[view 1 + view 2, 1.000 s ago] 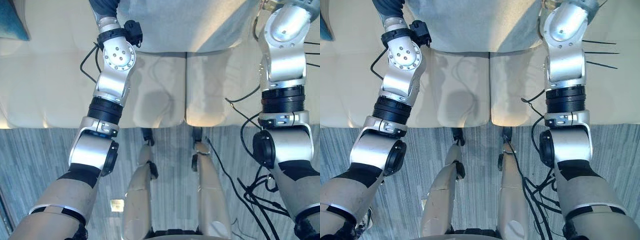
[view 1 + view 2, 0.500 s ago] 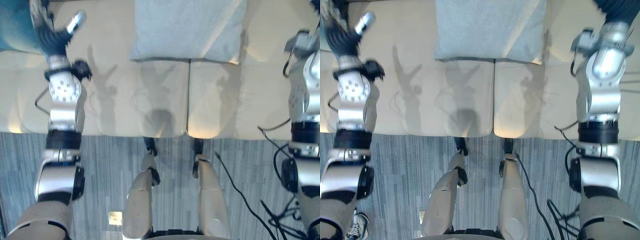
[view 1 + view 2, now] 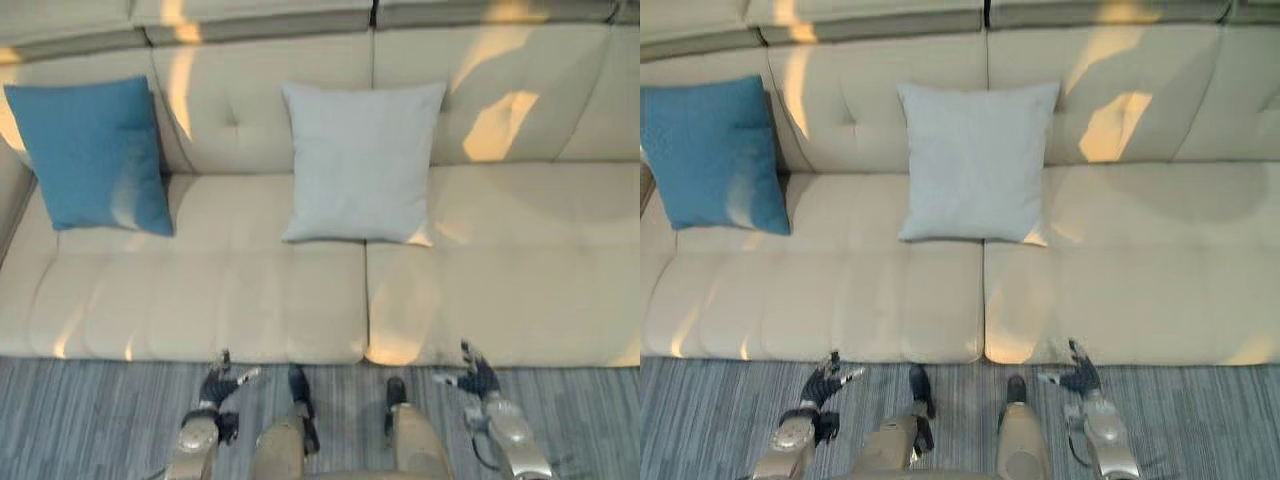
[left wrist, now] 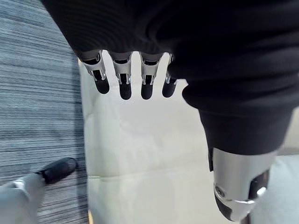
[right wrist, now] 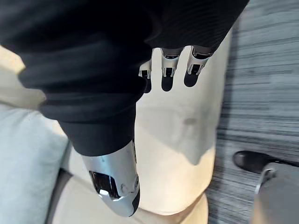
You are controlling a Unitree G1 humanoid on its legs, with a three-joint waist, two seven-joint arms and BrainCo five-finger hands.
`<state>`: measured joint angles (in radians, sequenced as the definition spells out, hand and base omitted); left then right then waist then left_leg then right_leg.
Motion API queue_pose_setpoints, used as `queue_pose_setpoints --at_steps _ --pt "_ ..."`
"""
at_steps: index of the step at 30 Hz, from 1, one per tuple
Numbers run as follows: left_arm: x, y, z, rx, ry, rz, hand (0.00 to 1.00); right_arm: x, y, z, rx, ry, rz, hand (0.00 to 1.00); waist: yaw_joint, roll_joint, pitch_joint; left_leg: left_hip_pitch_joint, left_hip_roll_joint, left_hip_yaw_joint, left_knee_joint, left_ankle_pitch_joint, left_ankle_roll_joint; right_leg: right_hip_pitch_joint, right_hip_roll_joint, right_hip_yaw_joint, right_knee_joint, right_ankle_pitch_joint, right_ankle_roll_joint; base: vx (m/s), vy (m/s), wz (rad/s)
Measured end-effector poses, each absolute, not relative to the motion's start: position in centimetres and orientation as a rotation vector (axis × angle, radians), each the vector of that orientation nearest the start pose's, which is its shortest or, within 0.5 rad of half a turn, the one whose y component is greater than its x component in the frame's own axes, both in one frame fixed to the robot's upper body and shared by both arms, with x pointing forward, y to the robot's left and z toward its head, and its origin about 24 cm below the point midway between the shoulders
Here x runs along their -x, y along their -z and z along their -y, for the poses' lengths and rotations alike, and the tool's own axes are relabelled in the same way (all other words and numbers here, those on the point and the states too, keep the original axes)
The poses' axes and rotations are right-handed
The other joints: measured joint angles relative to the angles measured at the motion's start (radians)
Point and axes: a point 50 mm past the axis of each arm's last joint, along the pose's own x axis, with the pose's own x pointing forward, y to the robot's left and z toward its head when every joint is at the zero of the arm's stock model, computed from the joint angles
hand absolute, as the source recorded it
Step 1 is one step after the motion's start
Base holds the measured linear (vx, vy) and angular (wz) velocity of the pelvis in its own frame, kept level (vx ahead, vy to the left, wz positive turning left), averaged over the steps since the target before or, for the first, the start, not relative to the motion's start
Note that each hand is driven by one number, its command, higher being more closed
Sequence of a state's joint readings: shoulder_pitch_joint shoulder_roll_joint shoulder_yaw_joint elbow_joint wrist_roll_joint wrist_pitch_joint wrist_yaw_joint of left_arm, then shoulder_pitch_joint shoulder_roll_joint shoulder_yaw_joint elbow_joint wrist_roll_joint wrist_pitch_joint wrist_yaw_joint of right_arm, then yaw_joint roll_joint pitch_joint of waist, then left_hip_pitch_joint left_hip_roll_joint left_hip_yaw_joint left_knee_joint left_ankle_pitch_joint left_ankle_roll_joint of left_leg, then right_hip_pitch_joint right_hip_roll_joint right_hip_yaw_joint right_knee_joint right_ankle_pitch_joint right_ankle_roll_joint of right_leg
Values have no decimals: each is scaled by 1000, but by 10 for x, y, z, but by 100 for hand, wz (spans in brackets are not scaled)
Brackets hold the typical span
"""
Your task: Pick up cushions and gather them together orderly.
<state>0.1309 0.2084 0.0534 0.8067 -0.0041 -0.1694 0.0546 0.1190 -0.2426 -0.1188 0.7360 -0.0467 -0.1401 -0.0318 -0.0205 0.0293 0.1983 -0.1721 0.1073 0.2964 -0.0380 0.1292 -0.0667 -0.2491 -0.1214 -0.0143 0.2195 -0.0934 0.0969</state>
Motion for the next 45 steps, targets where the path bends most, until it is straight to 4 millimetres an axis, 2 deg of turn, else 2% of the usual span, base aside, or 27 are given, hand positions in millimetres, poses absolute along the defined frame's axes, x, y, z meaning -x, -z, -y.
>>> queue_pose_setpoints --at_steps 3,5,8,11,12,13,14,15,16,17,18,19,20,21,22,23,24,26,28,30,31,34,38,41,45 --pt "-119 130 -245 -211 -209 -841 0 -131 117 267 233 259 -802 0 -9 -13 -8 62 -7 15 -20 -6 -4 61 -1 19 -44 22 4 29 43 -19" --pt "-115 131 -248 -223 -212 -861 0 -125 121 268 225 267 -841 0 -15 -23 -16 84 -10 22 -27 -6 -4 79 -2 25 -52 26 6 17 35 -16" --pt "-120 129 -249 -231 -209 -849 0 -125 121 270 218 281 -841 0 -15 -36 -20 86 -9 55 -22 -9 0 65 0 55 -56 45 9 -15 23 -30" --pt "-133 122 -251 -239 -208 -794 0 -126 121 266 206 282 -837 0 -17 -47 -24 -7 20 76 105 -53 26 13 7 72 -41 93 21 -32 -6 -29" --pt "-142 116 -249 -237 -206 -752 0 -128 123 259 185 274 -834 0 0 -31 -20 -40 76 96 146 -66 39 -45 19 55 102 58 -8 -75 -39 -18" --pt "-150 111 -248 -237 -202 -714 0 -123 126 252 169 267 -847 0 4 -39 -19 -50 87 82 181 -75 46 -103 5 33 391 -29 -37 -89 -87 9" --pt "-154 107 -246 -233 -201 -689 0 -113 131 248 156 267 -875 0 7 -41 -16 -49 85 64 203 -81 50 -103 -13 37 574 -59 -22 -76 -103 38" --pt "-155 106 -245 -229 -199 -678 0 -109 132 246 152 264 -884 0 8 -42 -16 -50 85 55 216 -81 50 -98 -20 42 641 -67 -20 -103 -168 41" --pt "-156 104 -242 -222 -197 -661 0 -106 134 242 155 247 -896 0 14 -65 -27 -60 87 43 240 -77 44 -69 -24 59 692 -72 -11 -152 -227 29" --pt "-156 102 -239 -216 -197 -646 0 -111 133 240 163 229 -881 0 33 -82 -33 -104 94 35 279 -69 32 -25 -18 68 616 -125 27 -208 -296 14" --pt "-157 103 -236 -203 -197 -646 0 -116 131 242 168 234 -866 0 35 -79 -32 -121 104 34 286 -60 20 -14 -7 57 570 -159 31 -255 -304 -26" --pt "-158 105 -225 -172 -190 -643 0 -127 123 246 185 247 -817 0 65 -48 -38 -164 145 32 273 -38 1 1 21 13 450 -211 4 -303 -299 -54" --pt "-156 106 -221 -167 -180 -650 0 -134 119 247 192 255 -785 0 80 -50 -34 -184 155 37 248 -9 -1 3 32 -17 381 -263 -20 -287 -254 -52" --pt "-154 109 -217 -157 -174 -666 0 -142 115 249 199 261 -762 0 83 -40 -22 -197 161 30 220 20 -5 -1 44 -32 346 -298 -51 -254 -219 -17" --pt "-155 110 -213 -144 -169 -673 0 -143 114 252 203 270 -760 0 74 -21 -12 -197 170 15 202 30 -10 -1 57 -48 345 -287 -59 -265 -173 26" --pt "-154 111 -208 -133 -158 -674 0 -139 115 254 203 291 -777 0 58 -13 -6 -193 172 -1 162 3 -43 -3 58 -72 332 -268 -84 -307 -125 37" --pt "-155 111 -207 -130 -158 -672 0 -136 117 255 197 301 -787 0 58 -23 -1 -191 170 0 193 -24 -50 -2 48 -101 307 -244 -106 -296 -90 29" --pt "-154 112 -207 -131 -161 -675 0 -135 116 256 191 314 -786 0 60 -34 1 -188 157 0 339 -36 -34 -1 34 -112 281 -219 -112 -209 -83 3" --pt "-156 110 -207 -132 -164 -666 0 -138 115 257 195 314 -778 0 59 -29 -1 -172 133 -24 464 -180 -32 -11 39 -113 227 -159 -111 -144 -36 1" --pt "-159 109 -208 -135 -169 -656 0 -144 113 254 189 307 -763 0 61 -21 -5 -141 117 -61 480 -251 -35 -25 46 -101 200 -126 -103 -133 83 -20" --pt "-159 109 -208 -135 -168 -657 0 -147 113 252 183 306 -755 0 58 -21 -5 -95 97 -78 418 -288 -28 -25 52 -89 184 -111 -90 -126 120 -24" --pt "-163 106 -209 -143 -168 -645 0 -148 114 248 169 303 -753 0 58 -51 -8 -54 67 -48 349 -273 -14 -14 35 -53 130 -69 -57 -149 121 -27" --pt "-166 105 -209 -161 -151 -639 0 -153 109 249 169 313 -720 0 33 -52 -9 -40 48 -1 333 -277 -10 -17 26 -2 87 -27 -33 -98 113 -35" --pt "-169 105 -205 -174 -126 -634 0 -154 106 249 165 335 -704 0 26 -50 -9 -15 56 69 370 -296 17 -20 52 84 62 7 -22 -14 85 -87" --pt "-173 102 -204 -196 -109 -621 0 -159 101 243 131 349 -659 0 -3 -50 -9 18 115 191 469 -368 26 -58 118 209 53 73 -17 -20 76 -150"
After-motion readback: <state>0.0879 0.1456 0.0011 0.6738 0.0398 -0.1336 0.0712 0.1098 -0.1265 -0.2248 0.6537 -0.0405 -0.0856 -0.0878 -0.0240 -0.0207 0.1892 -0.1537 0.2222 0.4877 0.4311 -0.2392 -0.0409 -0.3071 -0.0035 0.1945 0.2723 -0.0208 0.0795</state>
